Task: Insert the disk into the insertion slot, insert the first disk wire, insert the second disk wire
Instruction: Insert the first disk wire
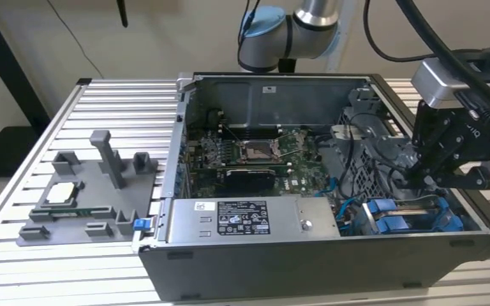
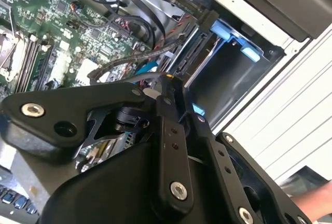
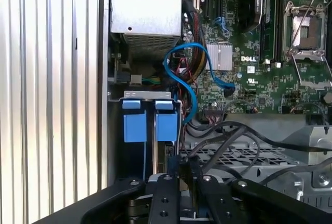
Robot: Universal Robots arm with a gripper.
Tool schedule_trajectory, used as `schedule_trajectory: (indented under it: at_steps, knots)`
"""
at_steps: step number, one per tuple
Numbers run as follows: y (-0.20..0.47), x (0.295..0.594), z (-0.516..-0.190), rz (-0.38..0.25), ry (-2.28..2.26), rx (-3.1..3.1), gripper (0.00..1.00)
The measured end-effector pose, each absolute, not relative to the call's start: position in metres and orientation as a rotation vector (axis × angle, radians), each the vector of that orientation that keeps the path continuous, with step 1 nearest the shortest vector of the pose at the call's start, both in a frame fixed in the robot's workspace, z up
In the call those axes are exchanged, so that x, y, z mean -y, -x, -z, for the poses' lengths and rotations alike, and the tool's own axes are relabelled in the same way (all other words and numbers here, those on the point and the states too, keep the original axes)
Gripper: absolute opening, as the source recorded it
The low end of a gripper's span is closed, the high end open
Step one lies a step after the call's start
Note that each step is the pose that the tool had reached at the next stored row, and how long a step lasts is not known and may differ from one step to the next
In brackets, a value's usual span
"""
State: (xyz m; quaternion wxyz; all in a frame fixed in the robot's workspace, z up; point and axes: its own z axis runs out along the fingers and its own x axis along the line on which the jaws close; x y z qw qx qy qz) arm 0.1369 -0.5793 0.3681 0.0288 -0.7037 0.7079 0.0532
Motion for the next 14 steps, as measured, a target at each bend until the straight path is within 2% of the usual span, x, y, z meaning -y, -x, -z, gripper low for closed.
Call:
schedule_trajectory:
  at_steps: [9, 14]
  knots:
    - [-0.141, 0.583, -0.359, -0.158, 2.169, -2.181, 0.0]
    - [-0.145, 0.583, -0.355, -0.132, 2.171, -2.158, 0.0]
